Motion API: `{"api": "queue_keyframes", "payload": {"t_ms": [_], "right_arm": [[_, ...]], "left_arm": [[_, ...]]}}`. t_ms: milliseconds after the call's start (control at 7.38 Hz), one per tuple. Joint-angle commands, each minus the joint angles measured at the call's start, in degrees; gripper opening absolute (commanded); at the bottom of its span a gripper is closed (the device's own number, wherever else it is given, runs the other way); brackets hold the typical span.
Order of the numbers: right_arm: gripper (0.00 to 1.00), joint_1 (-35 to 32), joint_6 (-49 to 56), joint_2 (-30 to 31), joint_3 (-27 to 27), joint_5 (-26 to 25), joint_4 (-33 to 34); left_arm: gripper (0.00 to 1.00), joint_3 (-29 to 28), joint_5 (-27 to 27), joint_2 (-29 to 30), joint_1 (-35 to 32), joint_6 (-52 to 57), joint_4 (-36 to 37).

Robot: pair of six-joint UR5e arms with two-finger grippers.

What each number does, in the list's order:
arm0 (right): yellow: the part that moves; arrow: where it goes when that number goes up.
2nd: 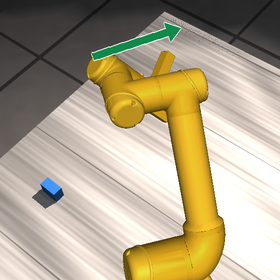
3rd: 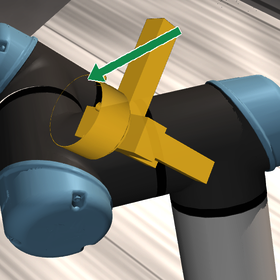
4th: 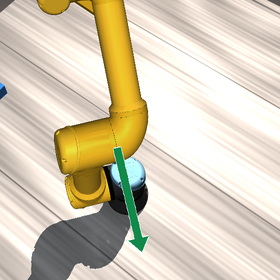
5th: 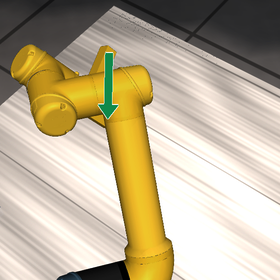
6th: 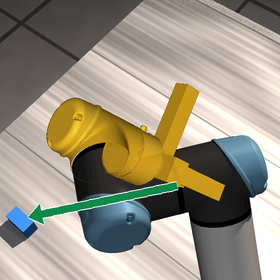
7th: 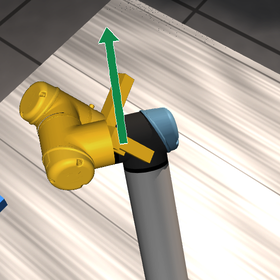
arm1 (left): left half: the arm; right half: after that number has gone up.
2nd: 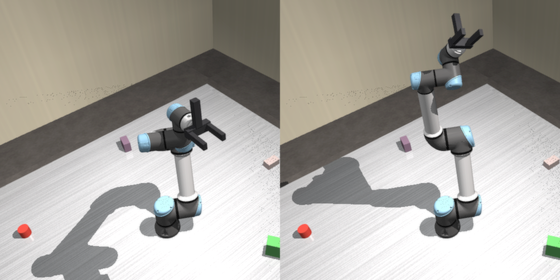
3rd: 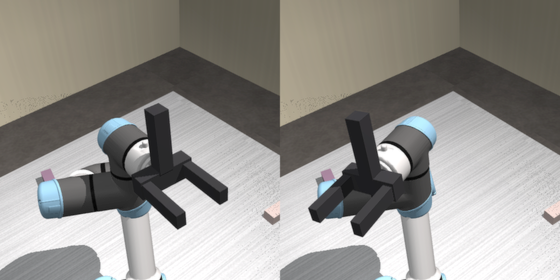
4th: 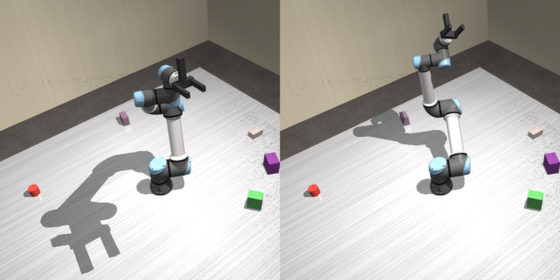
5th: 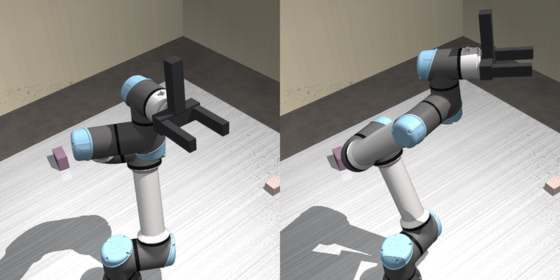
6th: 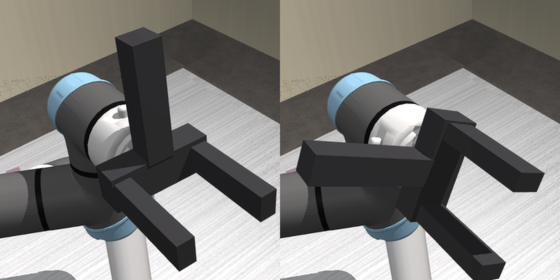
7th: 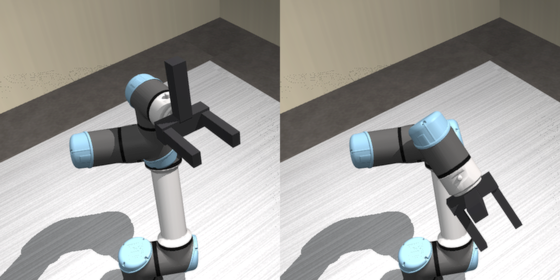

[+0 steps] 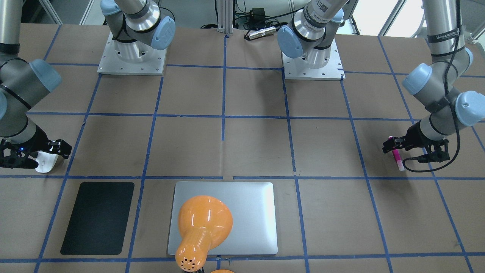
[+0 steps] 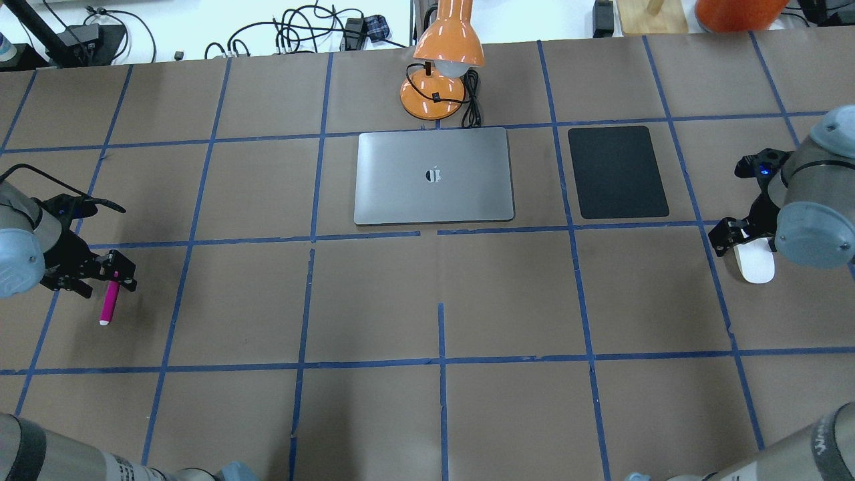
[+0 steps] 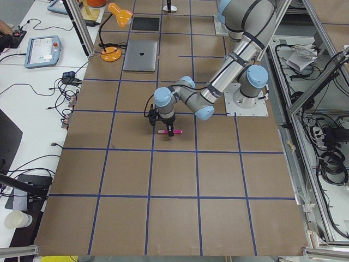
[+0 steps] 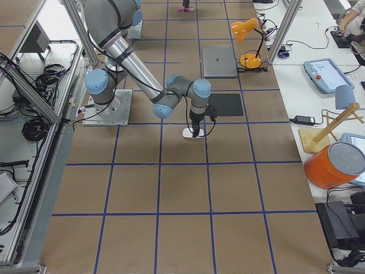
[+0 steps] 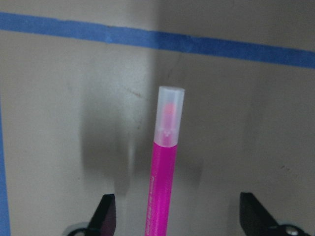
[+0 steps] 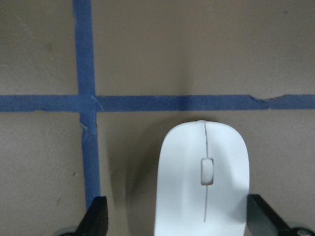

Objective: Place pen and mouse around notebook

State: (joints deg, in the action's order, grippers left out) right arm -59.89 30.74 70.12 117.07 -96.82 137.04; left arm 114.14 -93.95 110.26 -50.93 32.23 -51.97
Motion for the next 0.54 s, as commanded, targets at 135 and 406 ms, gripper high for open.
{"api": "queue_keyframes", "payload": {"t_ms": [135, 406], "right_arm": [[0.49, 2.0, 0.8, -0.6, -0.2, 0.1, -0.3], [0.29, 2.1, 0.4, 0.1, -0.4, 0.1, -0.5]], "left_arm": [[0.65, -0.3, 0.0, 1.1, 0.0, 2.3, 2.6], [0.64, -0.3, -0.2, 1.6, 0.0, 3.2, 3.5]]}}
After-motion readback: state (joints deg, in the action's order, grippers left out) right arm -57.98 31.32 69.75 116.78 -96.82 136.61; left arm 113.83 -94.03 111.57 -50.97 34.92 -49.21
